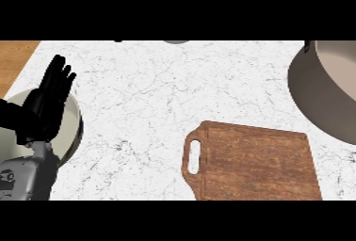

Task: Pick the croissant from the cutting board and place it in the pot

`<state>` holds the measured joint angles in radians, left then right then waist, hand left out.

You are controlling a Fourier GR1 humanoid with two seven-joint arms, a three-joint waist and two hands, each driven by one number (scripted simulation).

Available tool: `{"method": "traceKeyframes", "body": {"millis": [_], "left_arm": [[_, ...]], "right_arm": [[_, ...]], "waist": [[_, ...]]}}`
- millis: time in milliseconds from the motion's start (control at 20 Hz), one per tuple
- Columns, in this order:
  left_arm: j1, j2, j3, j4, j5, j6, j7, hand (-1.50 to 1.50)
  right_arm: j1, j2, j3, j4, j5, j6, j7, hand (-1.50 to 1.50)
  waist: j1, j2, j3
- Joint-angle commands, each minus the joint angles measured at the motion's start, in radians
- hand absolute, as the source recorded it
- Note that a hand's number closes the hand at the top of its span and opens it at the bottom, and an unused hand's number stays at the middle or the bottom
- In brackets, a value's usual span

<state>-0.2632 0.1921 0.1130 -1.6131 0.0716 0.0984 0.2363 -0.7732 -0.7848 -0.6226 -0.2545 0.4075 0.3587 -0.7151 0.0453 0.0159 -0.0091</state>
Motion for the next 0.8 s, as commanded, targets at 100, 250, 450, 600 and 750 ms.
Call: {"method": "traceKeyframes", "body": {"millis": [100,250,450,600,750], "left_arm": [[0.023,-0.010,-0.004,-0.022,-0.014,0.015,-0.010,0.00],[0.007,-0.003,0.008,0.007,0.006,-0.007,-0.030,0.00],[0.002,-0.012,-0.002,-0.001,-0.014,0.016,-0.016,0.00],[0.014,-0.010,-0.012,-0.026,-0.004,0.002,0.009,0.00],[-0.023,-0.006,0.003,-0.015,0.003,0.013,0.027,0.00]], "right_arm": [[0.043,-0.097,-0.068,0.080,-0.066,0.157,-0.045,-1.50],[0.036,-0.155,-0.080,0.084,-0.081,0.213,-0.024,-1.50],[0.087,-0.179,-0.084,0.091,-0.091,0.266,-0.045,-1.50],[0.097,-0.198,-0.082,0.077,-0.092,0.267,-0.047,-1.50],[0.112,-0.200,-0.068,0.065,-0.086,0.280,-0.054,-1.50]], "waist": [[0.005,0.009,0.017],[0.004,0.012,0.018],[-0.001,0.014,0.021],[0.011,0.012,0.023],[0.005,0.013,0.022]]}}
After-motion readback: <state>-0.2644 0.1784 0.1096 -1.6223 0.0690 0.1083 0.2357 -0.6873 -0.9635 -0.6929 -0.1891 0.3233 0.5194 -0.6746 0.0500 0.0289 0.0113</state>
